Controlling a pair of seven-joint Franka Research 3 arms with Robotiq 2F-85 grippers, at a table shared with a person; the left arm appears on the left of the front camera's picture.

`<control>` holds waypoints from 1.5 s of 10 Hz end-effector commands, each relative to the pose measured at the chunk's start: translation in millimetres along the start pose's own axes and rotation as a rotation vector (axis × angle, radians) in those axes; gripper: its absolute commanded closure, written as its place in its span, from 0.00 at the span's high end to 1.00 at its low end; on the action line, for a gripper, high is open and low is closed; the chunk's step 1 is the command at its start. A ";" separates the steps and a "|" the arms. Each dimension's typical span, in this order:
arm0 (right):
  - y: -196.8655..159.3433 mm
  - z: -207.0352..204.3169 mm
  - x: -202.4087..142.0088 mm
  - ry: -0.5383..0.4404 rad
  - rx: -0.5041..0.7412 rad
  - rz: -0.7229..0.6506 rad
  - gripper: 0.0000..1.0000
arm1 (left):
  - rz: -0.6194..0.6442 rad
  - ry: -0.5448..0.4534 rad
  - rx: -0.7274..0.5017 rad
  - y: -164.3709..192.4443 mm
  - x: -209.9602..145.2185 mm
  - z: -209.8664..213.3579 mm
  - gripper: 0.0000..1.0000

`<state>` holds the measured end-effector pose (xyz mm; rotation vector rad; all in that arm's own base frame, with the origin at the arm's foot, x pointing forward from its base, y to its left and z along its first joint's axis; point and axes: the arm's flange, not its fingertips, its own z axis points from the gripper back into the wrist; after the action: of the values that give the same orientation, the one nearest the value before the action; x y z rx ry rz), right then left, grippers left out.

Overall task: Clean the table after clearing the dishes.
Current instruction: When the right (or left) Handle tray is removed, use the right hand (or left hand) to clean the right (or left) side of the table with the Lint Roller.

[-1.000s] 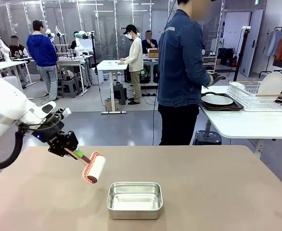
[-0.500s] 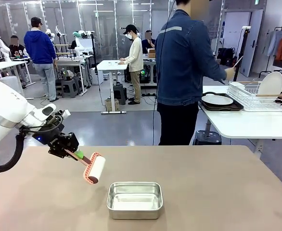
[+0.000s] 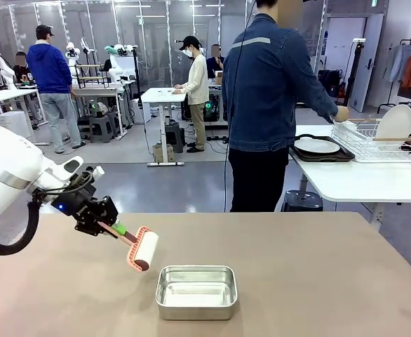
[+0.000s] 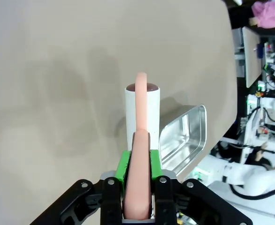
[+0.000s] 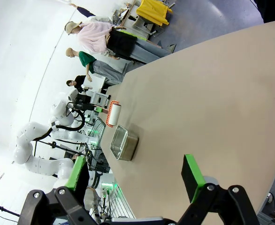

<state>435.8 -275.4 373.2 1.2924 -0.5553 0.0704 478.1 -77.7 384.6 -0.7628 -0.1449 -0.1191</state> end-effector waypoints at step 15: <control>3.8 -1.8 -4.3 0.001 -0.011 0.000 1.00 | 0.152 -0.068 0.158 238.3 -11.6 141.2 0.22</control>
<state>435.7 -275.5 373.4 1.2921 -0.5557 0.0704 486.0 176.4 339.4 -0.7088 -0.1430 0.0704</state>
